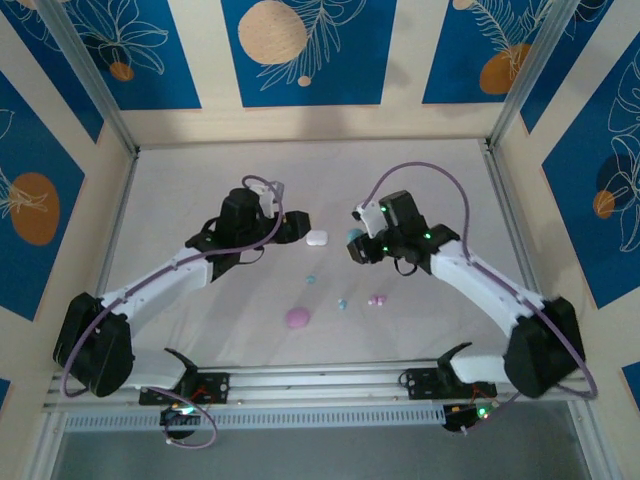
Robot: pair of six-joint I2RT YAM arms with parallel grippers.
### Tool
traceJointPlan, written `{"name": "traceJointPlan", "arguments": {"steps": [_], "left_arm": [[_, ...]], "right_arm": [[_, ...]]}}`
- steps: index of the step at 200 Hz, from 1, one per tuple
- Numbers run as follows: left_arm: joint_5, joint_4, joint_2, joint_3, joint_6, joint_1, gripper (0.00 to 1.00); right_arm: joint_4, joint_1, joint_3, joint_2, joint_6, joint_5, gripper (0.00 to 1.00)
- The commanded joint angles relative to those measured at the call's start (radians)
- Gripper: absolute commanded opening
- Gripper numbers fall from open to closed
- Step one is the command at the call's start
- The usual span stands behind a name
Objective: Insert the wireless bluetooth earbuds into the charging case
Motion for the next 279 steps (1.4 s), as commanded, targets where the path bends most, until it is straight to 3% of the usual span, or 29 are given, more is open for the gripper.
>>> {"name": "traceJointPlan", "arguments": {"steps": [1,76,124,153,168,194,217,244,279], "left_arm": [[0.098,0.092,0.007,0.058,-0.038,-0.043,0.62],[0.160,0.074,0.050,0.151,-0.021,-0.153,0.64],[0.115,-0.004,0.095,0.207,-0.001,-0.182,0.61],[0.103,-0.011,0.119,0.228,-0.018,-0.188,0.48],[0.088,-0.017,0.123,0.230,-0.036,-0.188,0.31],[0.054,0.007,0.112,0.205,-0.115,-0.188,0.13],[0.030,0.125,0.082,0.143,-0.241,-0.186,0.07],[0.039,0.275,0.064,0.090,-0.394,-0.186,0.04],[0.056,0.443,0.068,0.031,-0.565,-0.184,0.02]], "right_arm": [[0.148,0.007,-0.044,-0.096,-0.117,-0.157,0.40],[0.184,0.013,-0.031,-0.167,-0.146,-0.218,0.40],[0.183,0.017,-0.031,-0.172,-0.156,-0.230,0.40],[0.208,0.019,-0.050,-0.182,-0.177,-0.229,0.40],[0.212,0.019,-0.054,-0.187,-0.185,-0.223,0.41],[0.253,0.018,-0.080,-0.214,-0.225,-0.217,0.46],[0.370,-0.010,-0.156,-0.280,-0.234,-0.218,0.54],[0.528,-0.118,-0.248,-0.331,-0.259,-0.435,0.58],[0.592,-0.190,-0.244,-0.294,-0.242,-0.547,0.60]]}}
